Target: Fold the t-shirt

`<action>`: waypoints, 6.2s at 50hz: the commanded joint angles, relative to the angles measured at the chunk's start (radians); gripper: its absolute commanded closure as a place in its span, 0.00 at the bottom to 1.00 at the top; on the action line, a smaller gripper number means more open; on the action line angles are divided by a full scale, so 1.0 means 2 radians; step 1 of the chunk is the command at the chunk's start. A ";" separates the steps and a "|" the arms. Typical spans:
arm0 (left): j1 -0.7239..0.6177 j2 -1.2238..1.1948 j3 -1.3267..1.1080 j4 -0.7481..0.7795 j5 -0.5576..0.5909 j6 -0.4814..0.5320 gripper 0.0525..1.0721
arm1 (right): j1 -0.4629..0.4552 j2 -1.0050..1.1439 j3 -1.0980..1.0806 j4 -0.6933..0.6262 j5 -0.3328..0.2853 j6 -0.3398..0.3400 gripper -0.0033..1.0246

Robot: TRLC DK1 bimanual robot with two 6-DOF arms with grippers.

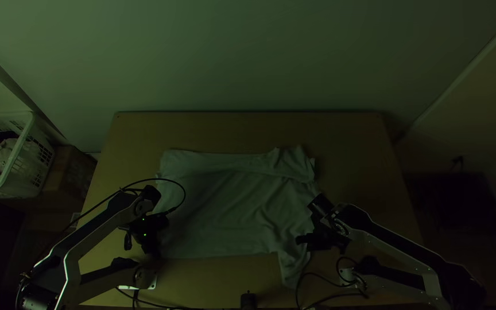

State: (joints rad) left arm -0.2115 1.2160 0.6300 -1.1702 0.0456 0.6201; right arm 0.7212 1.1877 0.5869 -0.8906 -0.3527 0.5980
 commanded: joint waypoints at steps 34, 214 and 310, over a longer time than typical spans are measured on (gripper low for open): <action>0.186 0.013 0.060 -0.018 0.003 0.129 0.97 | -0.117 0.004 0.042 -0.049 0.013 -0.100 0.97; 0.278 0.346 0.477 0.022 0.312 -0.085 0.05 | -0.339 0.184 0.393 0.109 0.035 -0.100 0.04; 0.154 0.327 0.302 0.274 0.265 -0.282 0.97 | -0.348 0.099 0.363 0.110 0.037 -0.066 0.04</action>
State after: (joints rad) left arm 0.0483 1.8965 1.2758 -0.5900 0.6228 0.0704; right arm 0.0296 1.4143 1.3418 -0.6674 -0.2775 0.4461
